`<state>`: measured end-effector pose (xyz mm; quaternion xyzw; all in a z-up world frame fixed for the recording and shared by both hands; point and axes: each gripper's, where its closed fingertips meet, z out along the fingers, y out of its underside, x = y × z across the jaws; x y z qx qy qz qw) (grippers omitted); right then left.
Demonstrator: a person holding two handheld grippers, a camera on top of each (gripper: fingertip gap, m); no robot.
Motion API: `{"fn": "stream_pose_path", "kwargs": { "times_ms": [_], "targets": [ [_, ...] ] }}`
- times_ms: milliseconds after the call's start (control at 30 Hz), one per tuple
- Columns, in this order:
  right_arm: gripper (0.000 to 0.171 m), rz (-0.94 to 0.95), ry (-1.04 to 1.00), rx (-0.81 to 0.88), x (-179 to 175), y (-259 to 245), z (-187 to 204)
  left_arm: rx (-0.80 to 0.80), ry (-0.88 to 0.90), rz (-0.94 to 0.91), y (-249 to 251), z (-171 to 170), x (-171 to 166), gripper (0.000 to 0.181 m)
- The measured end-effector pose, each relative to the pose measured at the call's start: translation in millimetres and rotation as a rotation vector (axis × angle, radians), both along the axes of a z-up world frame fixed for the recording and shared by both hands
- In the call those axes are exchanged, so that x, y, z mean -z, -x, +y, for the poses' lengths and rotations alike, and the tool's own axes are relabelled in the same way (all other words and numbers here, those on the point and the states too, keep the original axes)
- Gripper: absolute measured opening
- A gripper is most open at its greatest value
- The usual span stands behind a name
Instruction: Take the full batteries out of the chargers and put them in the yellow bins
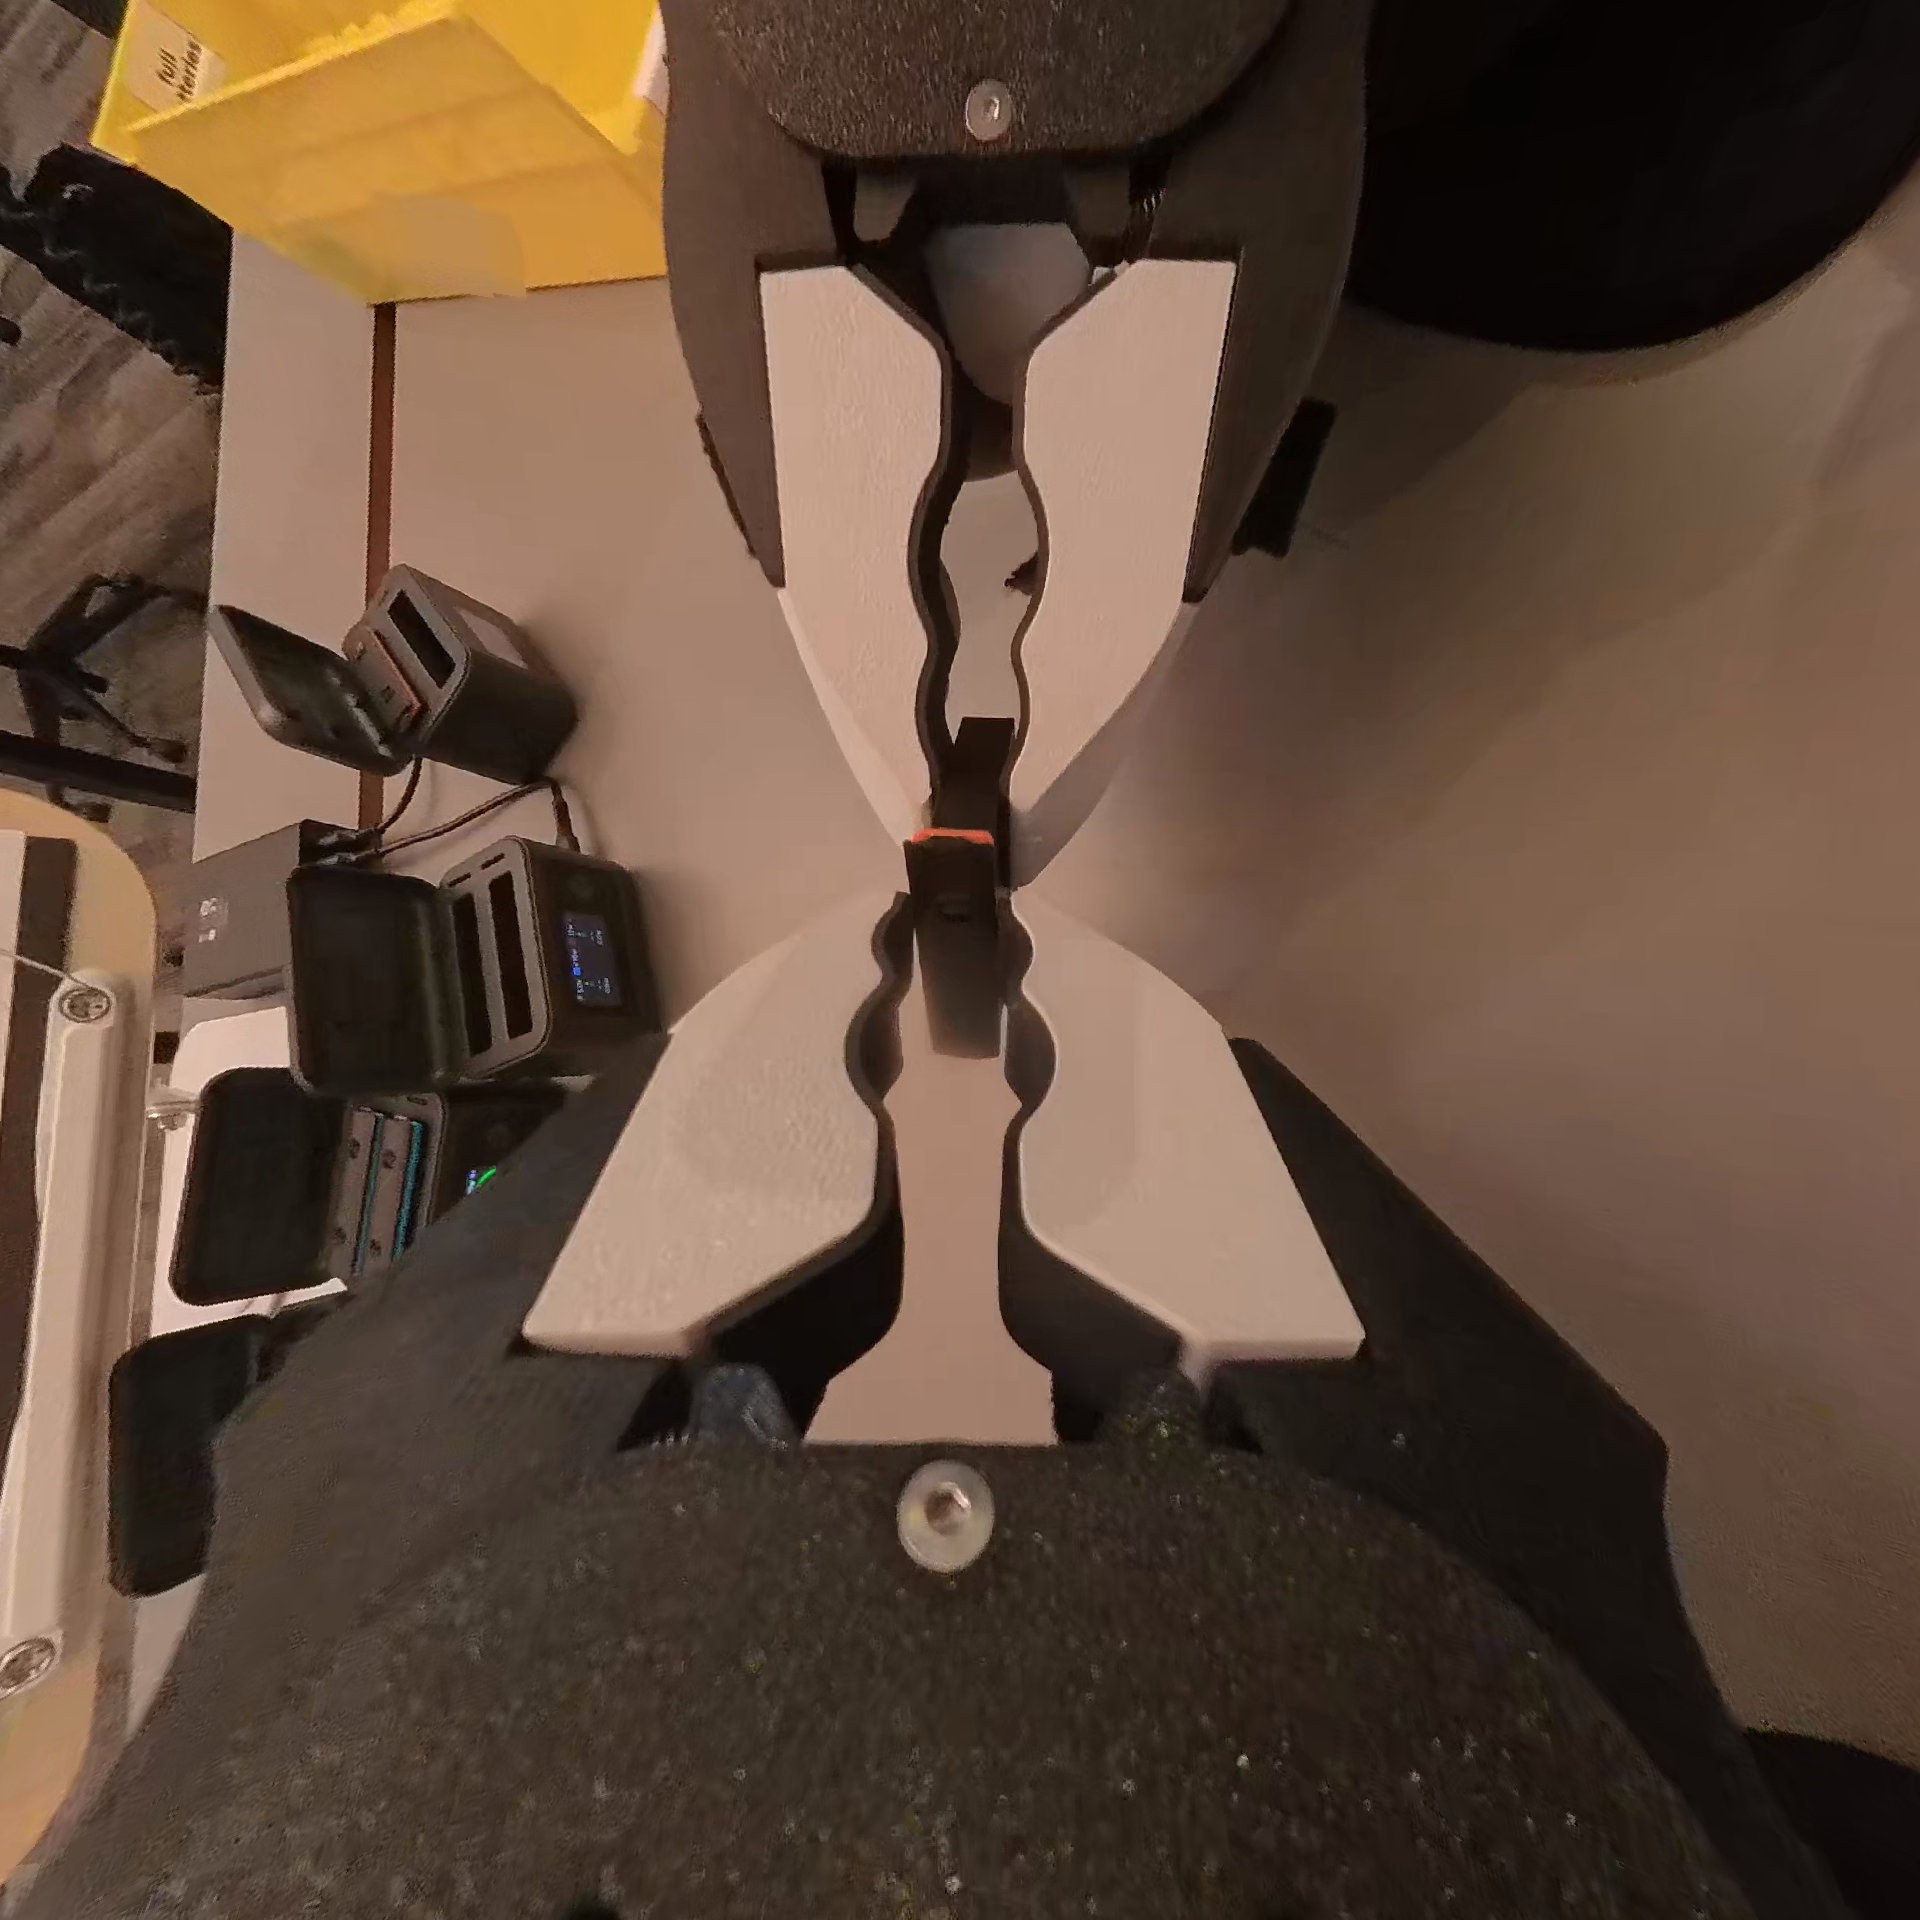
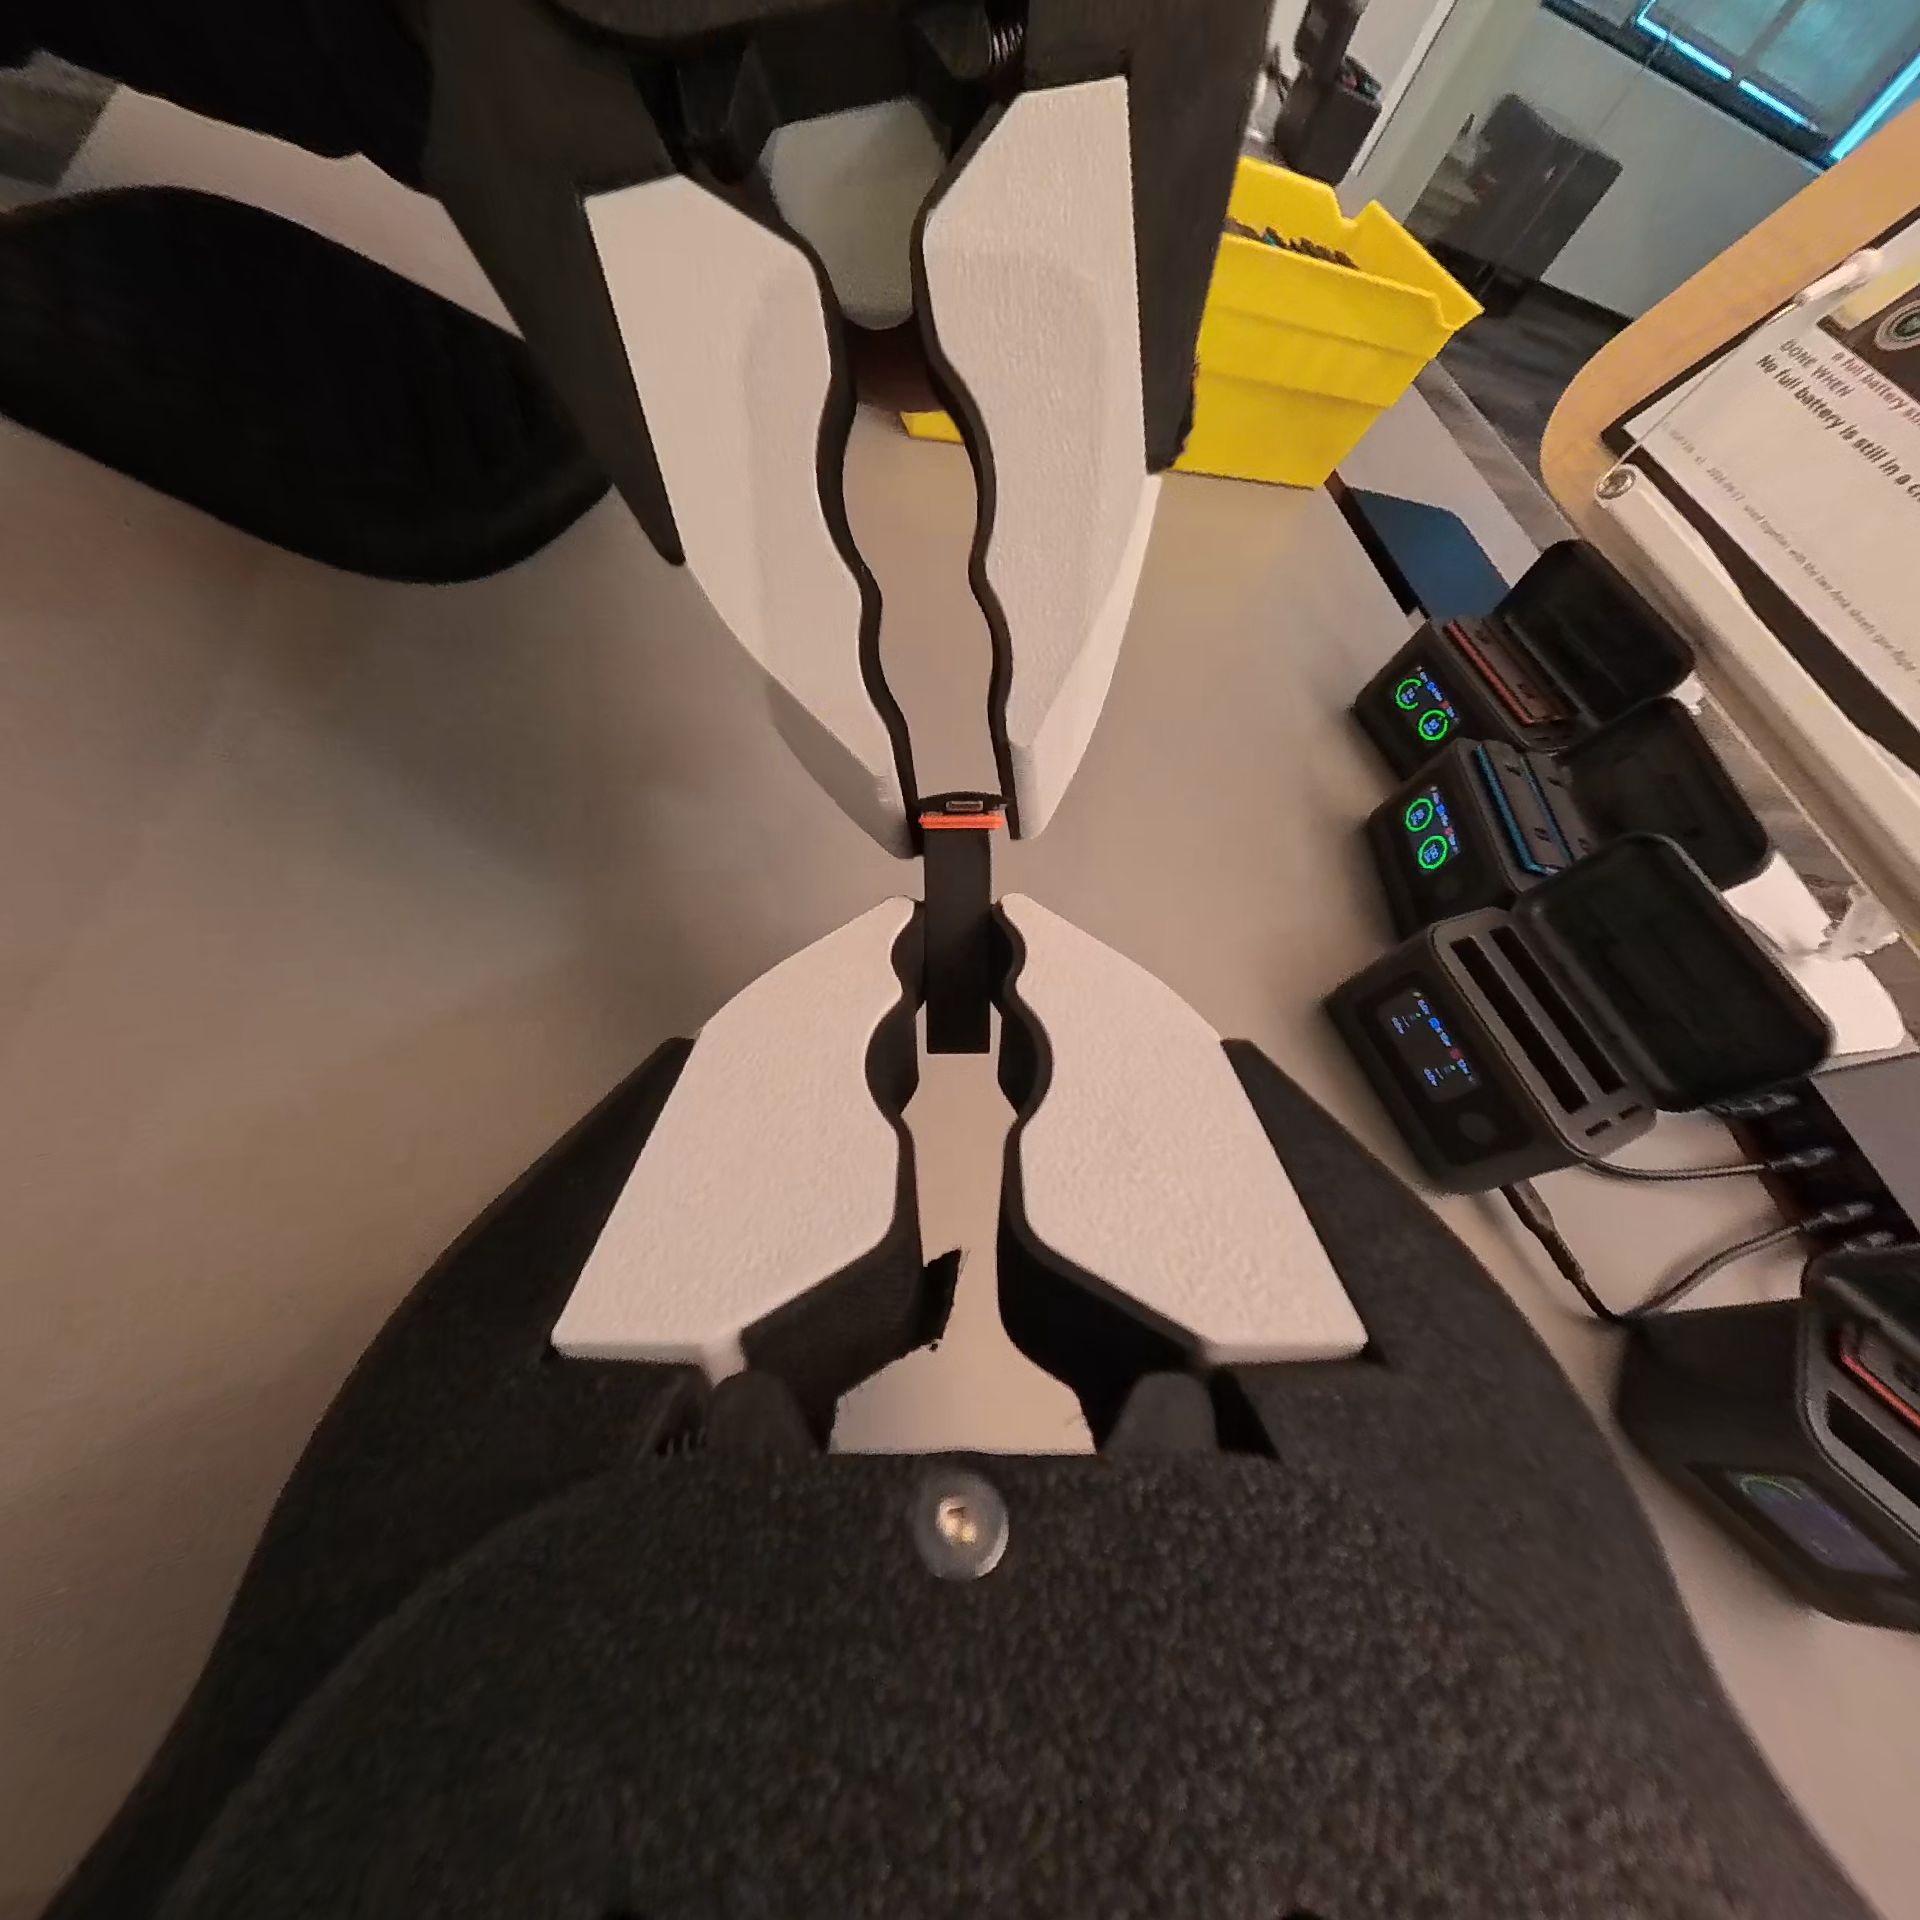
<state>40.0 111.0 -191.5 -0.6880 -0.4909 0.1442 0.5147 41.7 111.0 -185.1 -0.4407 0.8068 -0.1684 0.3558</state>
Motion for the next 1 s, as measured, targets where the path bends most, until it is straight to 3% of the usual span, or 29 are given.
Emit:
{"fn": "stream_pose_path", "kwargs": {
  "times_ms": [400,467,567,767,1000],
  "targets": [
    [0.01,0.04,-0.011,-0.038,-6,2,-4,0.03,0.078,0.027,6,-3,-1,0.015],
    [0.02,0.052,-0.033,0.015,-11,-5,4,0.04,0.073,0.05,4,3,-7,0.015],
    [0.033,0.1,-0.045,0.111,-23,-28,18,0.027,-0.004,0.11,-3,33,-23,0.015],
    [0.033,0.103,0.014,0.283,-10,-75,44,-0.123,-0.022,0.262,-41,121,-56,0.015],
    [0.028,0.077,0.072,0.32,6,-87,49,-0.286,0.146,0.481,-76,172,-21,0.015]
  ]
}}
